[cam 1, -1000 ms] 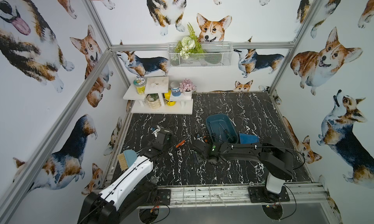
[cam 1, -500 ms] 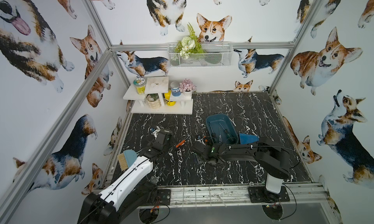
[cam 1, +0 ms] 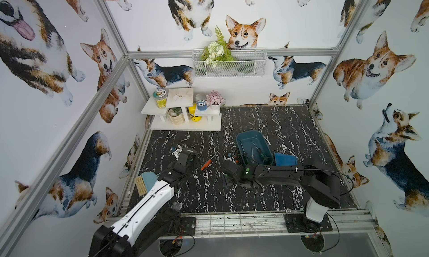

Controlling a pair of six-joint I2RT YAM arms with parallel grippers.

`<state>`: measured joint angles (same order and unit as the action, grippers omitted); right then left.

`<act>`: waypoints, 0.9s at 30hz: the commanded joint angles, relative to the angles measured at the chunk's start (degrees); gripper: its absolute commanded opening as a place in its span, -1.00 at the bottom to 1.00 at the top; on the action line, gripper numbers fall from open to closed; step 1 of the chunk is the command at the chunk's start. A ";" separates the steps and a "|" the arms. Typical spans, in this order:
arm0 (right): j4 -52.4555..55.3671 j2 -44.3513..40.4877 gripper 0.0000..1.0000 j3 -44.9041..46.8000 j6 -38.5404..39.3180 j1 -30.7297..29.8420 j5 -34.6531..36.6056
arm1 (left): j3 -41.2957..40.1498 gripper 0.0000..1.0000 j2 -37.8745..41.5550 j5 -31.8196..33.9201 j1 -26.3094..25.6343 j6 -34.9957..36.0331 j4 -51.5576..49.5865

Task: Put the screwdriver on the desktop into the storage box
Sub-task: Pick up the screwdriver from the center of the board, then place the screwdriver in the storage box.

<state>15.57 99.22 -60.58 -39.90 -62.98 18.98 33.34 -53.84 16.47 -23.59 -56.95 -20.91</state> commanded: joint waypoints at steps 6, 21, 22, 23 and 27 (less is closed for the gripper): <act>-0.30 -9.13 -0.74 1.69 -0.46 0.12 7.07 | 2.14 0.17 -2.07 -1.32 0.30 2.05 0.80; -5.41 -19.38 -0.79 12.82 9.43 28.21 -20.20 | 5.05 0.48 -12.40 -14.60 -3.83 11.41 7.51; -5.07 -18.68 -0.79 12.93 9.93 29.20 -20.87 | 5.92 0.54 -13.13 -15.46 -3.83 13.71 7.45; -4.94 -17.81 -0.79 12.94 10.39 29.80 -21.08 | 7.01 0.58 -13.90 -15.77 -3.83 15.81 6.83; -5.42 -14.43 -0.75 13.18 10.73 30.23 -20.78 | 12.50 0.72 -17.65 -14.10 -3.59 22.86 2.69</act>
<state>12.25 83.31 -47.62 -30.96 -32.97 0.30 43.48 -69.76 2.52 -27.40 -41.78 -15.99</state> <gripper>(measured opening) 0.292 0.864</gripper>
